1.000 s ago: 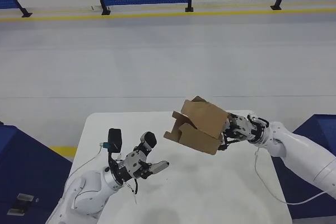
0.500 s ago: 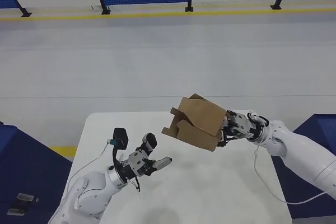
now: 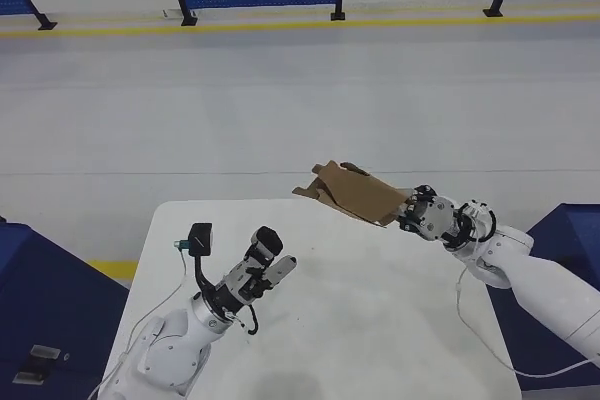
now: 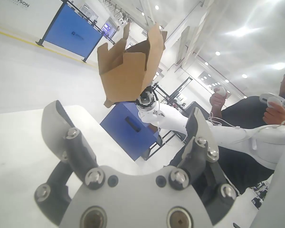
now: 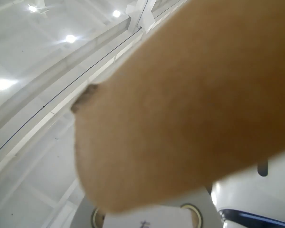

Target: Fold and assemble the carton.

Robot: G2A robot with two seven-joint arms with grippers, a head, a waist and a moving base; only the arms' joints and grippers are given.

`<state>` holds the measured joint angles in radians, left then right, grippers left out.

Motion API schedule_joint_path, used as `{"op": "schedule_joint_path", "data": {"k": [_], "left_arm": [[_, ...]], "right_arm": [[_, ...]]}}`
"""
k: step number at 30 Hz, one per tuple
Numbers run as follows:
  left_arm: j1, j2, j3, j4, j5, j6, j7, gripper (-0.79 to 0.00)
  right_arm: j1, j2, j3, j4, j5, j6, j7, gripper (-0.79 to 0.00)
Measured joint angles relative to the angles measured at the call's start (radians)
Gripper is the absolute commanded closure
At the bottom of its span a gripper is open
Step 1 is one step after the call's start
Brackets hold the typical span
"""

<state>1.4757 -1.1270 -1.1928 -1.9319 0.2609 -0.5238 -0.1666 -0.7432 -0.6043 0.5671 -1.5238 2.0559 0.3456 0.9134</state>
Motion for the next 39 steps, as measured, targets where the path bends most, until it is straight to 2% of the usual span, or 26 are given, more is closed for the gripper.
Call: {"op": "schedule_joint_path", "data": {"k": [1, 3, 6, 7, 10, 13, 15, 19, 21, 23, 26, 30, 39], "left_arm": [[0.000, 0.000, 0.000, 0.000, 0.000, 0.000, 0.000, -0.785], [0.000, -0.001, 0.005, -0.002, -0.003, -0.003, -0.004, -0.785], [-0.013, -0.003, 0.021, -0.005, 0.006, -0.035, -0.014, -0.785], [-0.020, -0.005, 0.021, -0.011, 0.027, -0.050, -0.002, -0.785], [-0.021, -0.009, 0.013, -0.033, 0.070, -0.105, 0.067, -0.785], [-0.018, -0.010, 0.000, -0.037, 0.109, -0.131, 0.112, -0.785], [-0.018, -0.010, 0.001, -0.037, 0.105, -0.130, 0.109, -0.785], [-0.018, -0.010, 0.001, -0.037, 0.103, -0.129, 0.107, -0.785], [-0.018, -0.010, 0.001, -0.037, 0.103, -0.129, 0.107, -0.785], [-0.018, -0.010, 0.001, -0.042, 0.107, -0.126, 0.104, -0.785], [-0.016, -0.009, -0.005, -0.057, 0.147, -0.109, 0.075, -0.785], [-0.015, -0.007, 0.002, -0.068, 0.195, -0.131, 0.029, -0.785], [-0.017, -0.007, 0.001, -0.070, 0.202, -0.137, 0.023, -0.785]], "right_arm": [[0.003, 0.000, 0.011, 0.007, -0.015, 0.013, -0.015, 0.000], [-0.009, 0.000, 0.027, -0.013, -0.095, -0.031, -0.064, 0.000], [-0.050, 0.002, 0.048, -0.075, -0.308, -0.266, -0.052, 0.000], [-0.068, 0.005, 0.060, -0.081, -0.395, -0.381, -0.044, 0.000], [-0.121, 0.009, 0.095, -0.098, -0.580, -0.662, -0.114, 0.000], [-0.132, 0.010, 0.104, -0.102, -0.632, -0.856, -0.144, 0.000], [-0.130, 0.010, 0.103, -0.102, -0.621, -0.875, -0.134, 0.000], [-0.121, 0.011, 0.117, -0.085, -0.637, -0.768, -0.150, 0.000], [-0.128, 0.011, 0.143, -0.058, -0.716, -0.815, -0.226, 0.000], [-0.153, 0.009, 0.155, -0.089, -0.884, -0.944, -0.320, 0.000], [-0.169, 0.016, 0.198, -0.083, -1.067, -1.046, -0.334, 0.000], [-0.193, 0.024, 0.249, -0.087, -1.156, -1.071, -0.304, 0.000], [-0.195, 0.024, 0.251, -0.088, -1.157, -1.071, -0.301, 0.000]]}}
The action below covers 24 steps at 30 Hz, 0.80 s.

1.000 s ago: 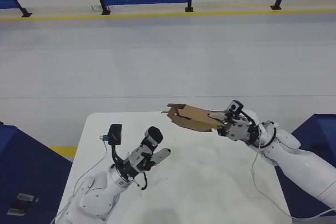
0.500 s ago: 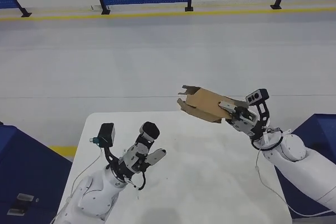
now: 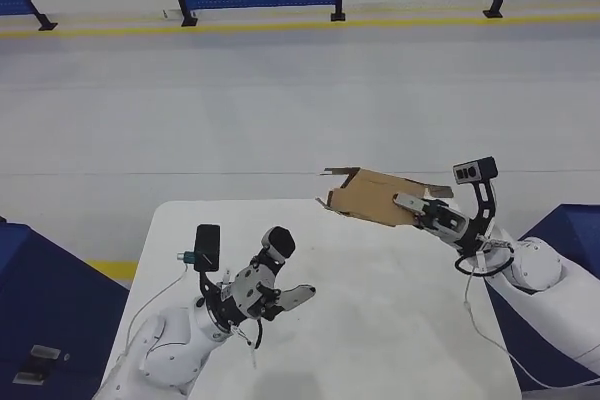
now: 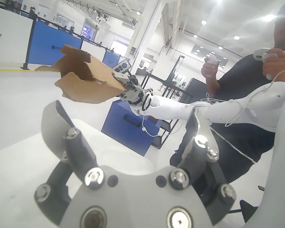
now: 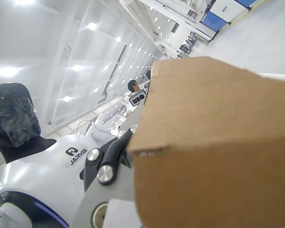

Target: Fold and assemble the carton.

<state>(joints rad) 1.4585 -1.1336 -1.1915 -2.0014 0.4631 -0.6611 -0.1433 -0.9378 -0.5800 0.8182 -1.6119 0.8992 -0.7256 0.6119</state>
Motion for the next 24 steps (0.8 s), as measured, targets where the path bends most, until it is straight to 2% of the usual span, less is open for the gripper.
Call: {"op": "schedule_joint_path", "data": {"k": [6, 9, 13, 16, 20, 24], "left_arm": [[0.000, 0.000, 0.000, 0.000, 0.000, 0.000, 0.000, -0.785], [0.001, 0.002, -0.002, -0.004, 0.020, 0.006, -0.023, -0.785], [0.027, 0.015, -0.045, -0.038, 0.030, 0.002, -0.130, -0.785], [0.060, 0.026, -0.087, -0.075, -0.021, -0.036, -0.179, -0.785], [0.088, 0.035, -0.139, -0.097, -0.099, -0.096, -0.179, -0.785], [0.088, 0.035, -0.137, -0.096, -0.098, -0.094, -0.177, -0.785]], "right_arm": [[-0.001, 0.000, 0.000, -0.002, 0.001, 0.001, 0.000, 0.000], [-0.021, -0.006, 0.003, -0.037, 0.071, 0.045, 0.027, 0.000], [-0.044, -0.010, 0.037, -0.010, 0.243, 0.116, 0.130, 0.000], [-0.063, -0.014, 0.060, 0.029, 0.353, 0.165, 0.229, 0.000], [-0.079, -0.025, 0.072, 0.071, 0.449, 0.246, 0.325, 0.000], [-0.088, -0.040, 0.076, 0.085, 0.467, 0.280, 0.400, 0.000]]}}
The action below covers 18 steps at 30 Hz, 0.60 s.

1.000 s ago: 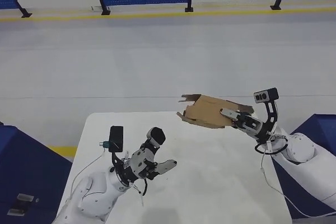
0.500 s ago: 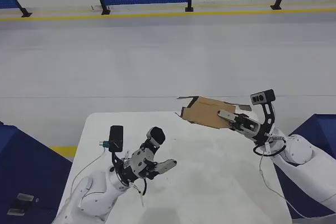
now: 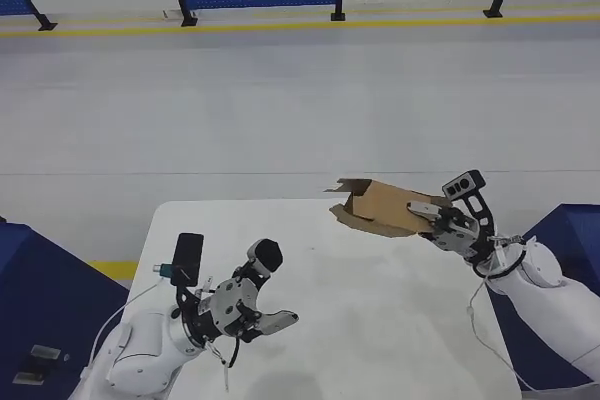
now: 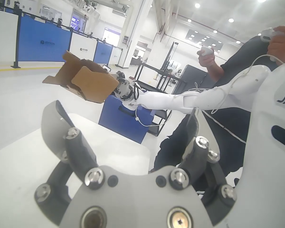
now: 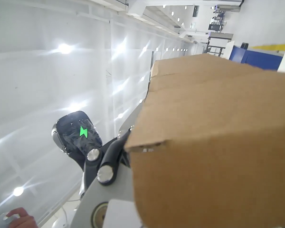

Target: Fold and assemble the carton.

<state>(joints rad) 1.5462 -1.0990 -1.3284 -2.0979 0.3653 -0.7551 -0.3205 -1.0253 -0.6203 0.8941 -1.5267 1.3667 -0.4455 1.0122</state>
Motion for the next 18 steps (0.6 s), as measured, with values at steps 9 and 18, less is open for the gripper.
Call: {"op": "schedule_joint_path", "data": {"k": [9, 18], "left_arm": [[-0.011, 0.005, 0.003, -0.015, 0.017, -0.021, -0.048, -0.785], [-0.022, 0.012, -0.012, -0.042, 0.095, -0.084, -0.097, -0.785]], "right_arm": [[-0.029, -0.017, 0.060, 0.035, -0.103, -0.135, 0.176, 0.000], [-0.102, -0.008, 0.167, -0.081, -0.256, -0.122, 0.241, 0.000]]}}
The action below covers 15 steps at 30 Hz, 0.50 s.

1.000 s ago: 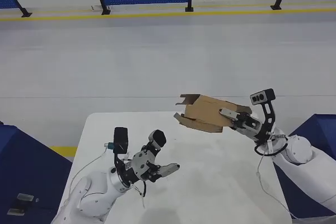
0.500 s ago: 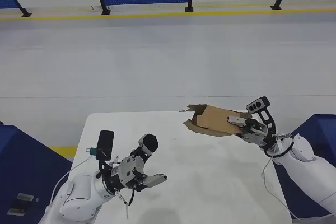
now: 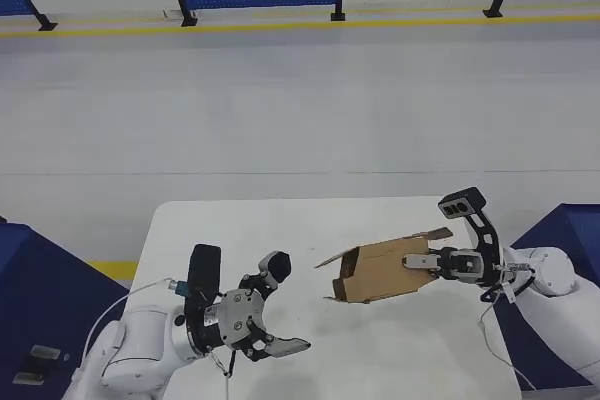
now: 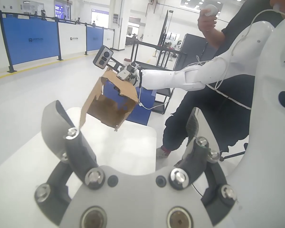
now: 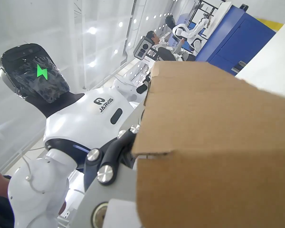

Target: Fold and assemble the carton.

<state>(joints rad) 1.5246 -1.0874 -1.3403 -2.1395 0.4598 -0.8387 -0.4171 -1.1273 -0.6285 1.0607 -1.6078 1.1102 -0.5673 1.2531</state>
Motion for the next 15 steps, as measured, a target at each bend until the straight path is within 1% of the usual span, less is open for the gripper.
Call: {"op": "schedule_joint_path", "data": {"k": [3, 4, 7, 11, 15], "left_arm": [[0.001, -0.001, 0.014, -0.001, -0.025, 0.019, 0.010, -0.785], [-0.007, 0.000, 0.026, -0.004, -0.033, 0.029, -0.005, -0.785], [-0.041, 0.002, 0.038, -0.015, 0.007, 0.083, -0.069, -0.785], [-0.088, 0.001, 0.063, 0.010, 0.017, 0.142, -0.104, -0.785], [-0.124, 0.000, 0.111, 0.020, -0.016, 0.143, -0.154, -0.785]], "right_arm": [[0.001, 0.000, -0.002, 0.001, 0.001, -0.001, -0.001, 0.000], [-0.002, -0.001, -0.002, -0.008, -0.005, 0.002, -0.003, 0.000], [-0.017, -0.005, 0.004, -0.039, -0.038, 0.009, -0.005, 0.000], [-0.033, -0.008, 0.027, -0.037, -0.029, 0.026, 0.013, 0.000], [-0.047, -0.011, 0.056, -0.024, -0.017, 0.035, 0.035, 0.000]]}}
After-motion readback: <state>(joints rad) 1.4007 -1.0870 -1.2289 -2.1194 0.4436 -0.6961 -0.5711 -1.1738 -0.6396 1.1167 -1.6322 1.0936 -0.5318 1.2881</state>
